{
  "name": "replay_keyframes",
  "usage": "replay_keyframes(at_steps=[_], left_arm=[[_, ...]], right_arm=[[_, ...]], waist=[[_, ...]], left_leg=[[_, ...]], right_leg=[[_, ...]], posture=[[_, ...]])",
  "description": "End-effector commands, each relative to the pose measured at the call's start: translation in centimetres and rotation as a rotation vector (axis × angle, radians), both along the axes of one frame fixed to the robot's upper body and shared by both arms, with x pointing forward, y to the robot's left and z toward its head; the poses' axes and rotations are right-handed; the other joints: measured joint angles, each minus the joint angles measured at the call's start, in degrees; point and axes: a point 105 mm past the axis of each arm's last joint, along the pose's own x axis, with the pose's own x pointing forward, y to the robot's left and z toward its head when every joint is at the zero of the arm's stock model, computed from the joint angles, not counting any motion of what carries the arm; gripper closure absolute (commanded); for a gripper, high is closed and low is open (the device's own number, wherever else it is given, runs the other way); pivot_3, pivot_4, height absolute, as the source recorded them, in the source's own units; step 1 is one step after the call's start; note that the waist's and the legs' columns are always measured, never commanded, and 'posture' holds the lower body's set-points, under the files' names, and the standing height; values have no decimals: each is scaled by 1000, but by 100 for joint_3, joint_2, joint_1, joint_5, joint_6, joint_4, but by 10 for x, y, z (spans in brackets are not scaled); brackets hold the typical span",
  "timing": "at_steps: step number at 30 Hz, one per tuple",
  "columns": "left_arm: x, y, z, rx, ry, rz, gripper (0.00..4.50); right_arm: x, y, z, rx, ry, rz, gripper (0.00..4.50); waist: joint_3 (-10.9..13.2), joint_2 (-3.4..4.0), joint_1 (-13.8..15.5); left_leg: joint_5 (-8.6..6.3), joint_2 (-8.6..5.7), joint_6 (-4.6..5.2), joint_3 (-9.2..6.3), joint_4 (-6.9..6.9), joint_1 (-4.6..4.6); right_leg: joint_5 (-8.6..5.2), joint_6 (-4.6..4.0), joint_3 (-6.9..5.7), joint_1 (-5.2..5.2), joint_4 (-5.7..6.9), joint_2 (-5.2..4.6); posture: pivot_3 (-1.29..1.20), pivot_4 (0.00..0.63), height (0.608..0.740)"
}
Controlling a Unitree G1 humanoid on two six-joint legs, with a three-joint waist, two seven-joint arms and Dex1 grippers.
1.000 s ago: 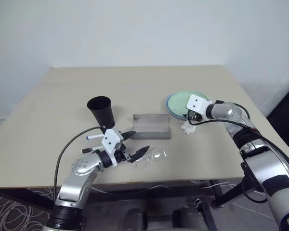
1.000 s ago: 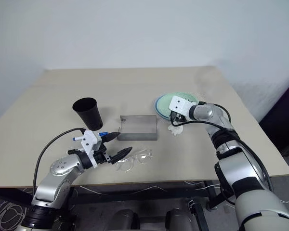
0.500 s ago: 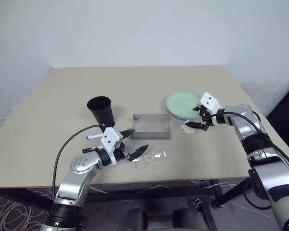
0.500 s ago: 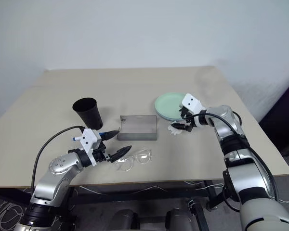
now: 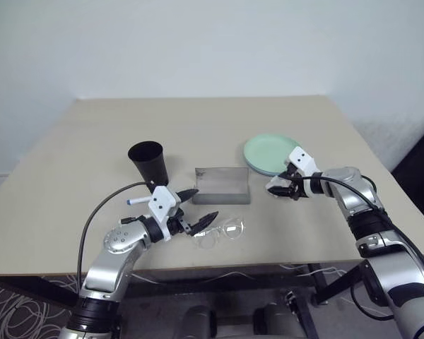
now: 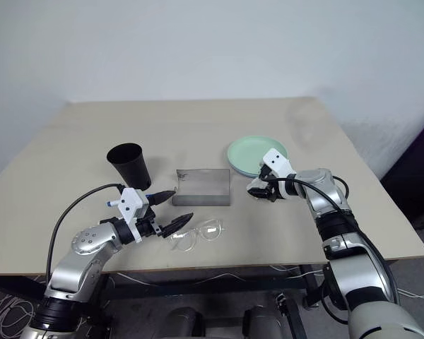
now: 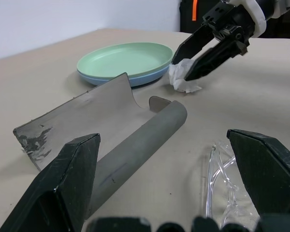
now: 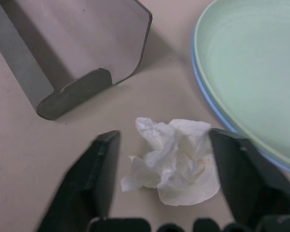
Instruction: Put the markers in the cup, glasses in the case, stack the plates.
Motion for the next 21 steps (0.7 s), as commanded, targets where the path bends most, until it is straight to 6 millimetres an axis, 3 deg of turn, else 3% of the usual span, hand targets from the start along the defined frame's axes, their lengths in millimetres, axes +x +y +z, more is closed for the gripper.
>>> replay_keyframes(at_steps=[1, 5, 7, 10, 15, 21], left_arm=[[4, 4, 13, 0, -56, 8, 0], [4, 3, 13, 0, -56, 8, 0], [4, 3, 13, 0, -56, 8, 0], [4, 3, 13, 0, -54, 7, 0], [3, 2, 11, -4, -43, 0, 0], [3, 0, 10, -5, -38, -6, 0]], right_arm=[[4, 3, 17, 22, -58, 3, 2593], [3, 1, 19, 17, -61, 8, 3980], [4, 1, 22, 16, -72, 9, 4391], [8, 3, 34, 33, -114, 13, 4391], [32, 4, 72, 65, -239, -57, 4391], [55, 5, 71, 20, -276, -134, 4391]], waist=[[0, 0, 0], [0, 0, 0], [0, 0, 0], [0, 0, 0], [2, 3, -16], [0, -1, -11]], left_leg=[[0, 0, 0, 0, 0, 1], [0, 1, 0, -1, 0, 1], [0, 1, 0, -2, 0, 1], [0, 0, 0, -1, 0, 0], [0, 1, 0, 11, -1, -2], [0, 10, 0, 45, -6, 2]], right_leg=[[0, 0, 0, 0, 0, 0], [0, 0, -1, 0, 1, 0], [0, 0, -1, 0, 0, 0], [0, 0, -1, 0, 0, 0], [2, -3, 8, -12, 3, 0], [2, -3, 21, -16, 3, 11]], posture=[[0, 0, 740], [0, 0, 740], [0, 0, 740], [0, 0, 740], [0, 0, 740], [0, 0, 740]])
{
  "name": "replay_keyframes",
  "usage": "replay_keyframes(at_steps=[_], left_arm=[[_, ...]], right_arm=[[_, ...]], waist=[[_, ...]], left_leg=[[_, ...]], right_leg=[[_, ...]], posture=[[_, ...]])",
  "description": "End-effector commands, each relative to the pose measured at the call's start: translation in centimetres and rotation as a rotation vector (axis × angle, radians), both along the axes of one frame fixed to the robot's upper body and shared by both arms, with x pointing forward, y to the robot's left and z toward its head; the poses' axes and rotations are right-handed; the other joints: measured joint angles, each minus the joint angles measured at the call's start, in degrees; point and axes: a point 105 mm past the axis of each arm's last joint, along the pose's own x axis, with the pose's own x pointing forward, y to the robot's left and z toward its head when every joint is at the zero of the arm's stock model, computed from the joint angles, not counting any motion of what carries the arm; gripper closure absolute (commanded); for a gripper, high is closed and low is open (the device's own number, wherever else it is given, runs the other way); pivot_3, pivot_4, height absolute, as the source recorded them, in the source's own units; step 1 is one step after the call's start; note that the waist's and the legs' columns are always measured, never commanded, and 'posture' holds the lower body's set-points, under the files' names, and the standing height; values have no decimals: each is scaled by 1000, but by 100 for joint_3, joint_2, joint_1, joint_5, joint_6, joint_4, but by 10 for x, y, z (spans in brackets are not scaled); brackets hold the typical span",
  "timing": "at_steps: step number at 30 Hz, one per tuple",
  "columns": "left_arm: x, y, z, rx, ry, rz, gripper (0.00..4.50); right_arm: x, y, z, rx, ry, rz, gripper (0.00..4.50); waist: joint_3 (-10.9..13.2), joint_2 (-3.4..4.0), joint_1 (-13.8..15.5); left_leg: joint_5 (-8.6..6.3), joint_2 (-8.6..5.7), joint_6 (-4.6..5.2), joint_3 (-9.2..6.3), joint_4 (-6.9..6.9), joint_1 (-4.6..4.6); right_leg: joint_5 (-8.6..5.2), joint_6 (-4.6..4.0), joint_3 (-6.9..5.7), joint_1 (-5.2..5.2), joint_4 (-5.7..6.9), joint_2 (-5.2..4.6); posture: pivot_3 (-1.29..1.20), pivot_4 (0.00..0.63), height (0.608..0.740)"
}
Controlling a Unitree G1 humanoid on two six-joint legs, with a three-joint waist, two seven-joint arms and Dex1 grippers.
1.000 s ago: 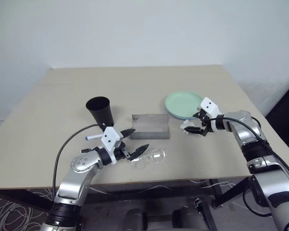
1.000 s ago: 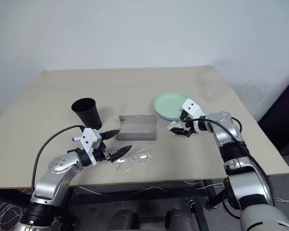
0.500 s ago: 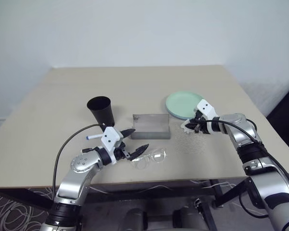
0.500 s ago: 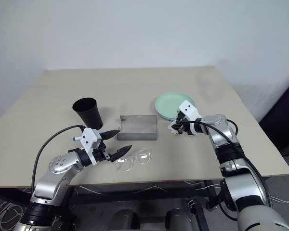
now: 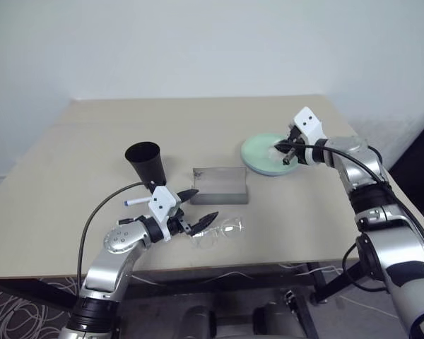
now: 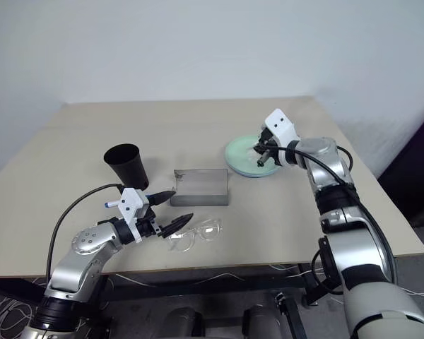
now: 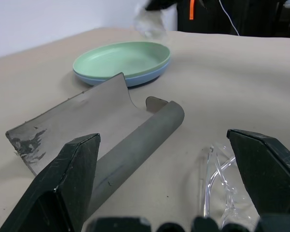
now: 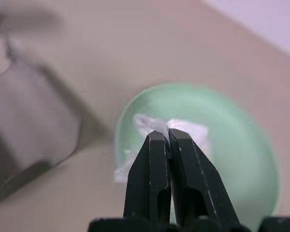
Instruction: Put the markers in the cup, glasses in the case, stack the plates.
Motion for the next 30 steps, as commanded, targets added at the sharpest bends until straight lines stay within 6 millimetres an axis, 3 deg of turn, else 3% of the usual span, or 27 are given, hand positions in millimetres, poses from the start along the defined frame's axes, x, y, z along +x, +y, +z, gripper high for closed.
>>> replay_keyframes(at_steps=[1, 3, 6, 13, 18, 24, 30], left_arm=[[3, 0, 11, -6, -45, -4, 0], [4, -1, 12, -6, -47, -3, 0], [4, 0, 13, -6, -51, 0, 0], [2, 1, 12, 1, -50, 8, 0], [5, 4, 13, 50, -37, -23, 0], [12, 7, 24, 147, 49, -188, 0], [6, 7, 21, 294, 187, -394, 0]], right_arm=[[14, -1, -2, -29, -43, -72, 4391], [20, 1, -5, -36, -55, -104, 4391], [25, 1, -6, -25, -72, -135, 3822], [26, 2, -3, 11, -106, -122, 1483], [15, 3, 4, 72, -126, -1, 1483], [-40, 3, -24, 26, -89, 341, 1483], [-88, 13, -48, 66, 23, 495, 1483]], waist=[[0, 0, 9], [1, 0, 1], [1, 0, -13], [0, -1, -121], [0, -1, -189], [-3, -12, -137], [-1, -10, -240]], left_leg=[[0, 0, 0, 5, -1, -2], [0, -1, 1, 20, -1, -3], [1, -4, 3, 52, -5, -12], [-2, -7, 9, 68, -9, -7], [-2, 2, 9, 66, -9, -4], [-2, 11, 8, 55, -7, -3], [-3, 11, 7, 62, -6, -3]], right_leg=[[0, 0, 6, -3, 1, 0], [1, 0, 20, -11, 1, -1], [9, 7, 56, -35, 4, 2], [13, 13, 84, -41, 2, 5], [15, 12, 98, -43, 4, 26], [16, 12, 112, -36, 1, 52], [16, 11, 122, -43, 4, 55]], posture=[[0, 0, 740], [0, 0, 740], [0, 0, 740], [0, 0, 740], [0, 0, 740], [0, 0, 740], [0, 0, 740]])
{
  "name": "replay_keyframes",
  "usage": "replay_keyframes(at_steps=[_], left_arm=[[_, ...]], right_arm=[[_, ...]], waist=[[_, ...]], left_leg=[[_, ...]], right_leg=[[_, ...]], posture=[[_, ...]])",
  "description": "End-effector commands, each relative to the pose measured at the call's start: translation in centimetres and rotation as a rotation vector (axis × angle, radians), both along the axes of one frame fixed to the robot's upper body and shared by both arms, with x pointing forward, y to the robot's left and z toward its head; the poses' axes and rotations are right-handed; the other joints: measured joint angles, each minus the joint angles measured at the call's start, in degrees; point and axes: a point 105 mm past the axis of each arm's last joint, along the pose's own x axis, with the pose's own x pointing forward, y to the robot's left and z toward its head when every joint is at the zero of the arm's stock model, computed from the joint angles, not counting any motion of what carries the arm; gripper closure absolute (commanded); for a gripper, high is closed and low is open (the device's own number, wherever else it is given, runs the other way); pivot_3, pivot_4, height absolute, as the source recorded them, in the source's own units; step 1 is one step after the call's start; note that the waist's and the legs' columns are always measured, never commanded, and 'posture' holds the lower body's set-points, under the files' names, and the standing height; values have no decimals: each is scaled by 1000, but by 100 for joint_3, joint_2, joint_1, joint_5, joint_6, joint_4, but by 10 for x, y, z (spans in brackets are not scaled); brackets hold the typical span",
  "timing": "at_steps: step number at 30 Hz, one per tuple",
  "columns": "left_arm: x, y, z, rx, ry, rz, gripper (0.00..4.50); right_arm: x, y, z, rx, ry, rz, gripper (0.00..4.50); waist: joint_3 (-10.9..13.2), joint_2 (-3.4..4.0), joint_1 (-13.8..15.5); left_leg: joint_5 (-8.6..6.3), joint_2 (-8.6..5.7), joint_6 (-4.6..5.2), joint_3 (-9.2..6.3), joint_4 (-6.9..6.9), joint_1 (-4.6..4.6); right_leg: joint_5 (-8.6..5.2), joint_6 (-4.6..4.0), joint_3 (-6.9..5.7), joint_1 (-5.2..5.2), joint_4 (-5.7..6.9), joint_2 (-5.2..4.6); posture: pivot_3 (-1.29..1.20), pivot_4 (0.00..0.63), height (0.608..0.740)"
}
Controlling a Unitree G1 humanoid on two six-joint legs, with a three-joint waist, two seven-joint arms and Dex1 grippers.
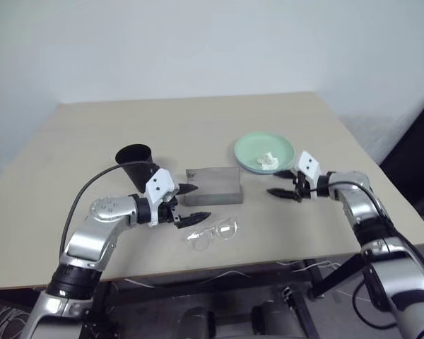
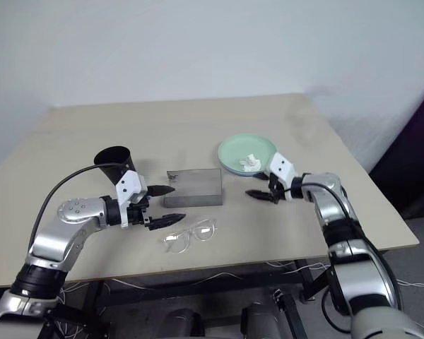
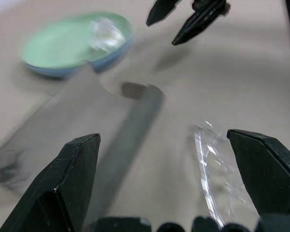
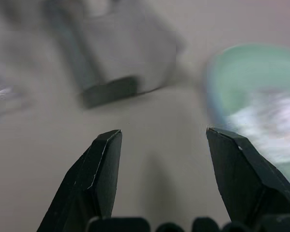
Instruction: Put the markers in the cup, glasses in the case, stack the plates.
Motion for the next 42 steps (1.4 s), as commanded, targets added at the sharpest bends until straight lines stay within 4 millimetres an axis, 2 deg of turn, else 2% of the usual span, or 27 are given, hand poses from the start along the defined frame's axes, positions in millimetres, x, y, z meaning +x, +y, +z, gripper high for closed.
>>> replay_keyframes(at_steps=[1, 4, 11, 16, 26, 27, 29, 34, 42], left_arm=[[-6, -5, 6, 54, 57, -136, 0], [-7, -6, 0, 126, 104, -199, 0], [-7, -2, -17, 237, 177, -263, 0], [-3, -7, -19, 228, 187, -272, 0], [0, -13, -28, 217, 188, -255, 0], [1, -14, -29, 214, 180, -244, 406], [4, -14, -28, 202, 170, -225, 886], [2, -15, -26, 190, 172, -233, 2624], [0, -14, -30, 188, 164, -213, 2624]], right_arm=[[-16, 15, 20, 55, -29, 98, 1483], [-27, 20, 18, 76, -2, 124, 1483], [-31, 28, 13, 106, -7, 84, 1483], [-35, 32, 12, 141, -11, 64, 1483], [-40, 27, 7, 141, -8, 27, 1483], [-40, 28, 7, 141, -8, 26, 1441], [-41, 28, 6, 139, -6, 26, 1441], [-41, 30, 6, 135, -4, 33, 1441], [-41, 31, 6, 131, 1, 47, 1441]], waist=[[0, 0, -24], [1, -3, -23], [3, -8, -22], [3, -12, -14], [3, -20, -21], [3, -20, -20], [3, -20, -20], [2, -23, -20], [1, -25, -20]], left_leg=[[0, 0, 0, -2, 0, 0], [0, 3, -1, -4, 2, 4], [0, 2, -2, -4, 4, -1], [0, 0, -1, -5, 4, -4], [0, -4, 0, -6, 11, -3], [0, -4, 0, -6, 11, -3], [0, -4, 0, -7, 11, -4], [0, -5, 0, -6, 12, -4], [1, -5, 0, -6, 12, -3]], right_leg=[[0, 0, -1, 0, 1, 2], [-1, -2, 1, 1, 2, 6], [-1, -3, 4, -2, 2, 6], [-1, -2, 5, -2, 0, 5], [-1, -2, 15, 0, 3, 8], [-1, -2, 15, 0, 3, 8], [-1, -2, 15, 0, 3, 8], [-1, -2, 18, 0, 3, 8], [-1, -2, 18, 1, 3, 9]], posture=[[0, 0, 740], [0, 0, 740], [0, 0, 740], [0, 0, 740], [0, 0, 740], [0, 0, 740], [0, 0, 740], [0, 0, 740], [0, 0, 740]])
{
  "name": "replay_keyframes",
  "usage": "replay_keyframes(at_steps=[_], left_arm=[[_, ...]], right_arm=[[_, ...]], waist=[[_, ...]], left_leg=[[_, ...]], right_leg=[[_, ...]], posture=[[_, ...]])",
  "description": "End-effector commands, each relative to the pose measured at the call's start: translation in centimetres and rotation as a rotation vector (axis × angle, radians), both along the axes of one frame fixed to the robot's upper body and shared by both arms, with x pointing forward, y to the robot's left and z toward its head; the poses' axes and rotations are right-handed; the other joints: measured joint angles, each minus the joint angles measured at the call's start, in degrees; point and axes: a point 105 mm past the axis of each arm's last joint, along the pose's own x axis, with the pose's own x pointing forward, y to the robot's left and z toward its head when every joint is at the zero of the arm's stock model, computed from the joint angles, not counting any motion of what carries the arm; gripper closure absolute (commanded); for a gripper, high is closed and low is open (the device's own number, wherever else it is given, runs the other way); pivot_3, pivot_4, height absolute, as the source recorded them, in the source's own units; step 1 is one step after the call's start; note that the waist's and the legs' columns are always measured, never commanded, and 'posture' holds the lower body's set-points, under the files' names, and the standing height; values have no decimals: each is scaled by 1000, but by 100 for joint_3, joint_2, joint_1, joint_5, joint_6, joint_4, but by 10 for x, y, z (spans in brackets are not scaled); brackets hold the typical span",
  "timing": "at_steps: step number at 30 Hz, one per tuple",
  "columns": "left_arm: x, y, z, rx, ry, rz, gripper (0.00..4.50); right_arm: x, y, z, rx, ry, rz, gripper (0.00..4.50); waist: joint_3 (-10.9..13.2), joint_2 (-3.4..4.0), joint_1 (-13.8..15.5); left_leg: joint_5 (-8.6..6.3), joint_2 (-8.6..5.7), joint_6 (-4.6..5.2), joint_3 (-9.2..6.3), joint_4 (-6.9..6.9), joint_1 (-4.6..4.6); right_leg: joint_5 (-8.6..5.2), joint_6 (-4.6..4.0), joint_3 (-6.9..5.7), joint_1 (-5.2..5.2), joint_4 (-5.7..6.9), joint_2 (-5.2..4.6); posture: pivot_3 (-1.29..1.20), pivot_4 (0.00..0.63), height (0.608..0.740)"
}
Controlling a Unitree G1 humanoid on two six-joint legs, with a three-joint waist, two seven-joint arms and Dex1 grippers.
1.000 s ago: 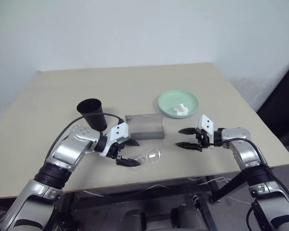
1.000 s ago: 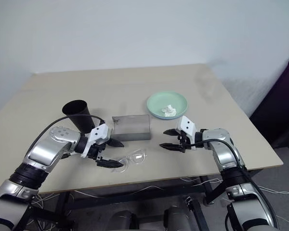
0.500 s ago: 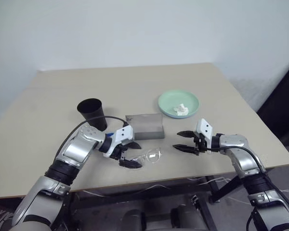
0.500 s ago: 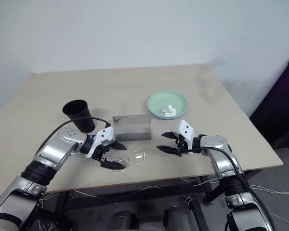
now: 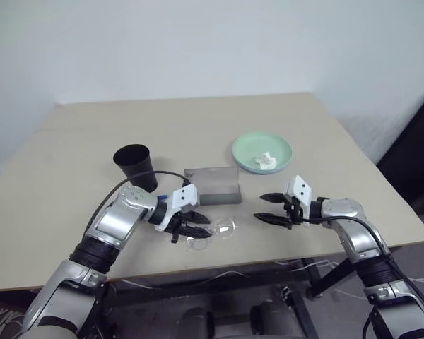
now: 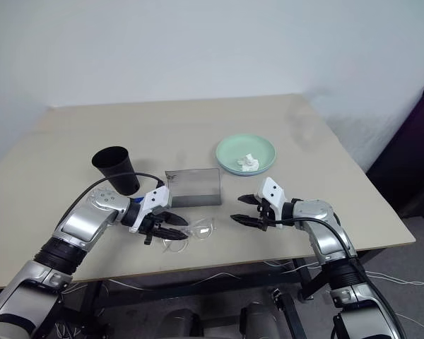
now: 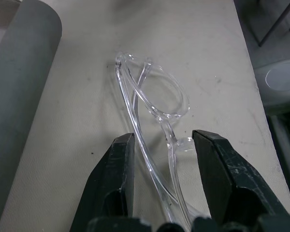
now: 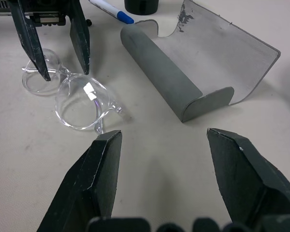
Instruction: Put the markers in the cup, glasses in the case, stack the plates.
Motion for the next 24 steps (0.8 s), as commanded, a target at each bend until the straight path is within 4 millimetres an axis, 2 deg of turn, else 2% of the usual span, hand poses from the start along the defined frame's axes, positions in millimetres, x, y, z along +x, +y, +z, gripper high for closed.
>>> replay_keyframes(at_steps=[1, 7, 10, 14, 24], left_arm=[[4, 1, 11, -23, -56, 16, 2624], [3, 0, 11, -36, -57, 19, 2624], [2, -2, 12, -49, -55, 19, 3215], [2, -5, 15, -72, -48, 14, 4474], [0, -5, 26, -101, -38, 2, 4474]], right_arm=[[0, 5, 17, 26, -45, 38, 1441], [-19, 6, 21, 63, 23, 134, 1441], [-23, 5, 20, 63, 35, 140, 1441], [-22, 5, 18, 61, 37, 125, 1441], [-20, 4, 18, 63, 29, 105, 1441]], waist=[[-1, -1, 0], [-1, -3, 1], [-2, -5, 1], [-4, -7, 1], [-4, -10, 2]], left_leg=[[0, 0, 0, 0, 1, 0], [0, 0, 0, -2, 2, 0], [0, 0, 0, -2, 4, 1], [0, 0, 0, -4, 11, 1], [2, -6, 4, -4, 14, 2]], right_leg=[[0, 0, 0, 0, 0, 0], [0, 0, 1, 1, 1, 0], [0, 0, 1, 4, 1, 0], [0, 0, 1, 7, 2, 0], [2, 2, 11, 11, 3, 1]], posture=[[0, 0, 740], [0, 0, 740], [0, 0, 740], [0, 0, 740], [0, 0, 740]])
